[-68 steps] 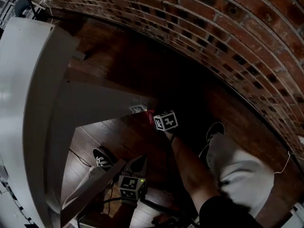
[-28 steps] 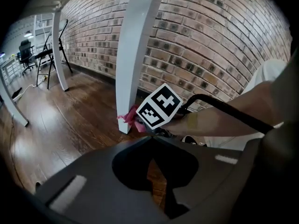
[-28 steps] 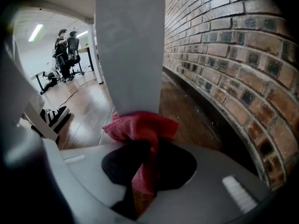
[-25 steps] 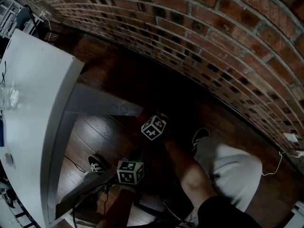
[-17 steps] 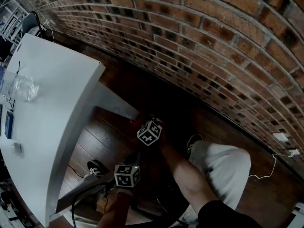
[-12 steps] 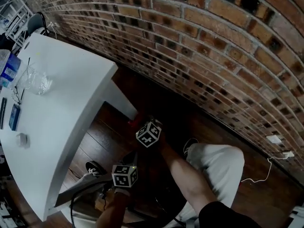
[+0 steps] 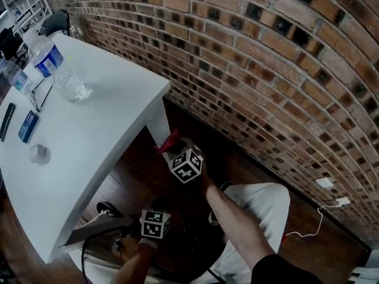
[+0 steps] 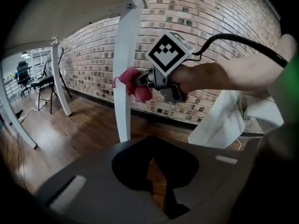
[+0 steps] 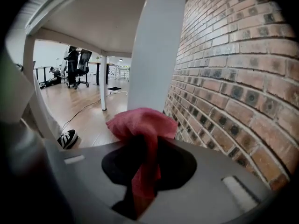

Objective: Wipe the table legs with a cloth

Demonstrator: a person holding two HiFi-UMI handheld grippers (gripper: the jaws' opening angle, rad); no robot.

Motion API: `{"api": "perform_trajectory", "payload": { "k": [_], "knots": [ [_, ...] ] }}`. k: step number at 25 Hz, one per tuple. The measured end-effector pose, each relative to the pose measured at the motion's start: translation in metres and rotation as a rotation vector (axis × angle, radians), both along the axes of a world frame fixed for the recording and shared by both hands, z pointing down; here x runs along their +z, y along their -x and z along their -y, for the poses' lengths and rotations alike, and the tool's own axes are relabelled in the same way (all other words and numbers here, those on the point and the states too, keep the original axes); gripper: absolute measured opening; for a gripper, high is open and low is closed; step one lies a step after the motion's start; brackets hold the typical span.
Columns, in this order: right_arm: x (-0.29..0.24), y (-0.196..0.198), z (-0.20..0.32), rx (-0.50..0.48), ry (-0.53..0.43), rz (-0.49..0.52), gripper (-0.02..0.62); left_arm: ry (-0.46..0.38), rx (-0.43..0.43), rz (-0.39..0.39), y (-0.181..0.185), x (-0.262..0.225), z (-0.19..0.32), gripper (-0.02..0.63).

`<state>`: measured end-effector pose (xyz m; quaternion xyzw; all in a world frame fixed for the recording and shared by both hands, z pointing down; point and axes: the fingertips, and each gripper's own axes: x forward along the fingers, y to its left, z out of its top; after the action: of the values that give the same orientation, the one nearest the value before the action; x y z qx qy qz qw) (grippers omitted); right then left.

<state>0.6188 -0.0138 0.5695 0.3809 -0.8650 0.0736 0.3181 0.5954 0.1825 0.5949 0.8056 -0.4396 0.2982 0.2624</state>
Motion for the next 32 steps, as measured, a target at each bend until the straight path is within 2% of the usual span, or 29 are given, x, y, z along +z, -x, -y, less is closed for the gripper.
{"api": "perform_trajectory", "payload": {
  "k": [9, 15, 22, 29, 32],
  "knots": [
    [-0.078, -0.004, 0.004, 0.010, -0.048, 0.021, 0.057, -0.069, -0.040, -0.068, -0.005, -0.046, 0.021, 0.000],
    [-0.139, -0.003, 0.002, -0.030, -0.167, 0.016, 0.057, -0.136, -0.063, -0.085, 0.005, -0.081, 0.034, 0.000],
    [-0.189, -0.006, 0.002, -0.090, -0.262, -0.013, 0.060, -0.269, -0.077, -0.150, 0.003, -0.145, 0.050, 0.000],
    [-0.227, -0.019, 0.014, -0.128, -0.397, -0.080, 0.060, -0.369, -0.048, -0.199, -0.012, -0.198, 0.070, 0.000],
    [-0.234, -0.021, 0.018, -0.169, -0.467, -0.152, 0.060, -0.388, -0.035, -0.214, -0.020, -0.210, 0.075, 0.000]
  ]
}}
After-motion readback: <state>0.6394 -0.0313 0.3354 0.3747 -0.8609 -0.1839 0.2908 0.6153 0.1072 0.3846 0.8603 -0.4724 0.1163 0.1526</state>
